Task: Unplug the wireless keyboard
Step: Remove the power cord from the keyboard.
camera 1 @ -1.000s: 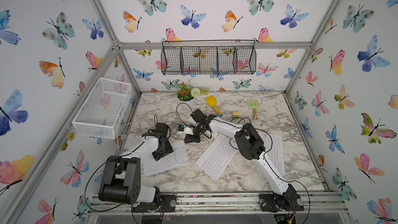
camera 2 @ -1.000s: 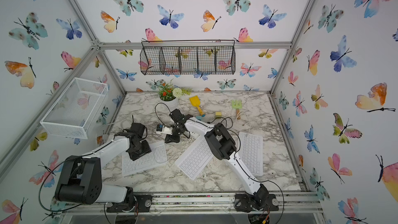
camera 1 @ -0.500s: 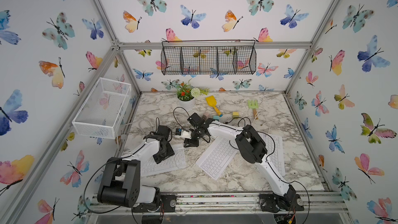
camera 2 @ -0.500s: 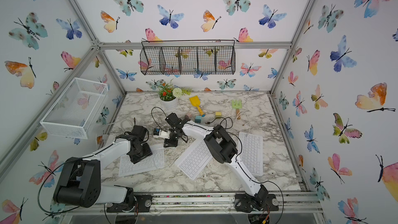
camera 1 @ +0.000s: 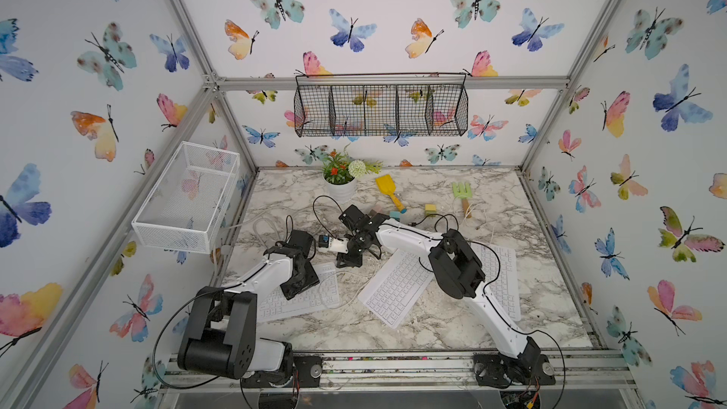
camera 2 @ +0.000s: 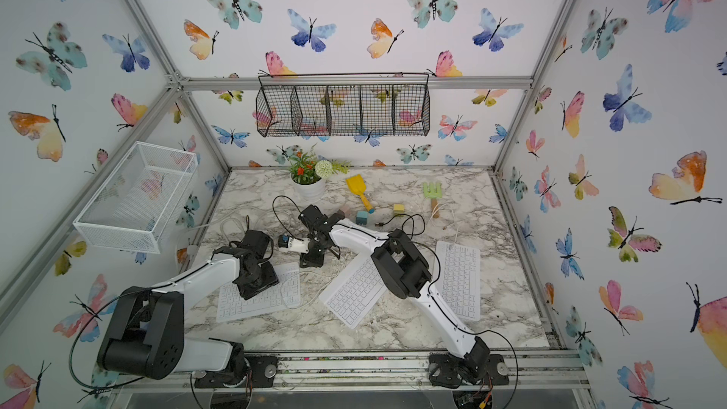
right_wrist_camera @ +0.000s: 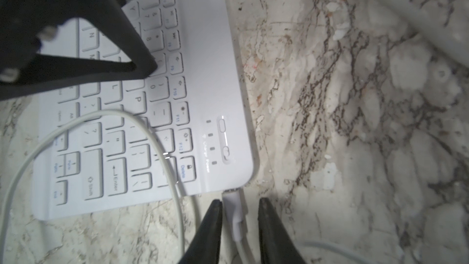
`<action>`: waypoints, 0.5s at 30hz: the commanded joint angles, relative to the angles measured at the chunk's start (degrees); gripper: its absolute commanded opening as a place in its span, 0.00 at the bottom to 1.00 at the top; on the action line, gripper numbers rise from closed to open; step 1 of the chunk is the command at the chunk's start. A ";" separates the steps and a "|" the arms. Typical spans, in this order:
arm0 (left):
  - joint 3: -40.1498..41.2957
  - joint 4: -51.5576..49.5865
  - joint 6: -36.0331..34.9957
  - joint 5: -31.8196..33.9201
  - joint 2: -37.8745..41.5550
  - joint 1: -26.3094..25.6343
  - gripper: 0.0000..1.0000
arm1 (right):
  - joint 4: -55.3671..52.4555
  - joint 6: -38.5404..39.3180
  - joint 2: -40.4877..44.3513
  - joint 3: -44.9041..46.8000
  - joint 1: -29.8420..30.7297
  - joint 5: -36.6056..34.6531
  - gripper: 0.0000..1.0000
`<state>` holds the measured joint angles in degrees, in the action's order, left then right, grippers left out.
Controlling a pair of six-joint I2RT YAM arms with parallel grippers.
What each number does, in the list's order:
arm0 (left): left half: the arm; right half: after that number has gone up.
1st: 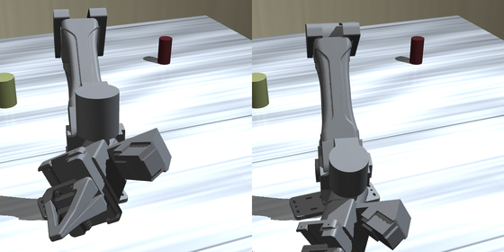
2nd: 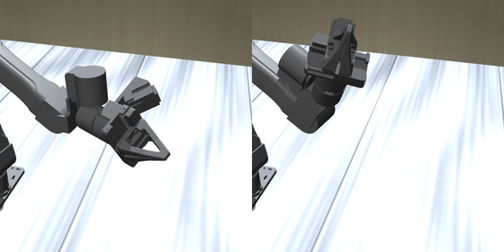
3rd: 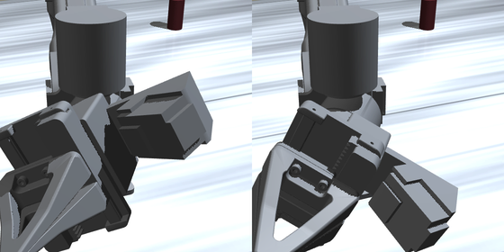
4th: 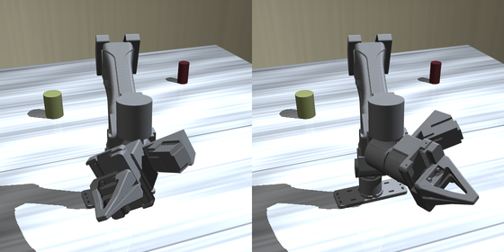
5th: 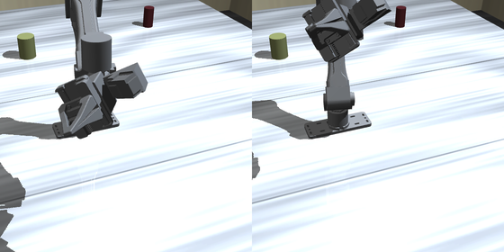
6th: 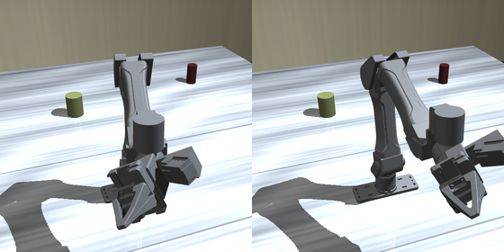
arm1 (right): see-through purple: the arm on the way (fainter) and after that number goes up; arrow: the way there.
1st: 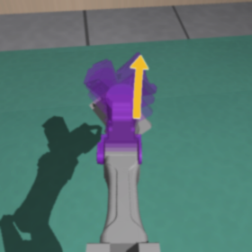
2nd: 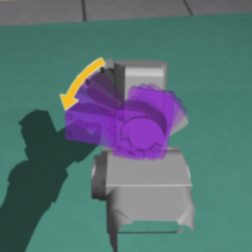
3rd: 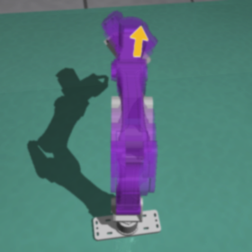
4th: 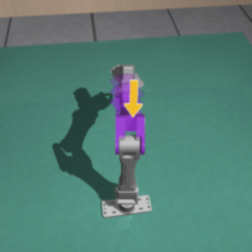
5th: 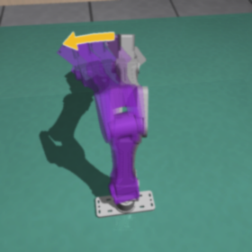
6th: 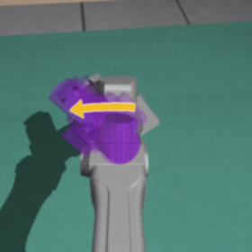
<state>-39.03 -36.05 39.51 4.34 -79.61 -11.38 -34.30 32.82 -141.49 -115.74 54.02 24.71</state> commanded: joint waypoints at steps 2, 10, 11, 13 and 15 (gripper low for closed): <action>2.45 0.18 0.31 -0.12 -1.95 -0.23 0.61 | -9.83 1.82 -6.15 1.70 1.87 -5.67 0.30; 2.37 0.98 -0.81 -1.42 -2.73 -0.33 0.61 | -20.32 3.22 -9.55 -6.81 2.54 -17.11 0.27; 2.13 1.05 -1.20 -1.69 -2.94 -0.31 0.60 | -21.08 3.22 -9.57 -7.21 2.73 -17.81 0.28; 1.83 1.37 -1.88 -2.34 -3.29 -0.32 0.61 | -24.76 3.22 -11.22 -10.24 3.30 -18.97 0.29; 1.46 1.73 -2.62 -2.60 -3.65 -0.36 0.61 | -28.01 3.28 -13.36 -14.12 3.96 -20.12 0.31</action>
<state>-39.31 -36.12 38.65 4.23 -80.14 -11.38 -48.29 35.62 -147.04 -129.93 57.17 12.58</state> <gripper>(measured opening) 0.606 0.302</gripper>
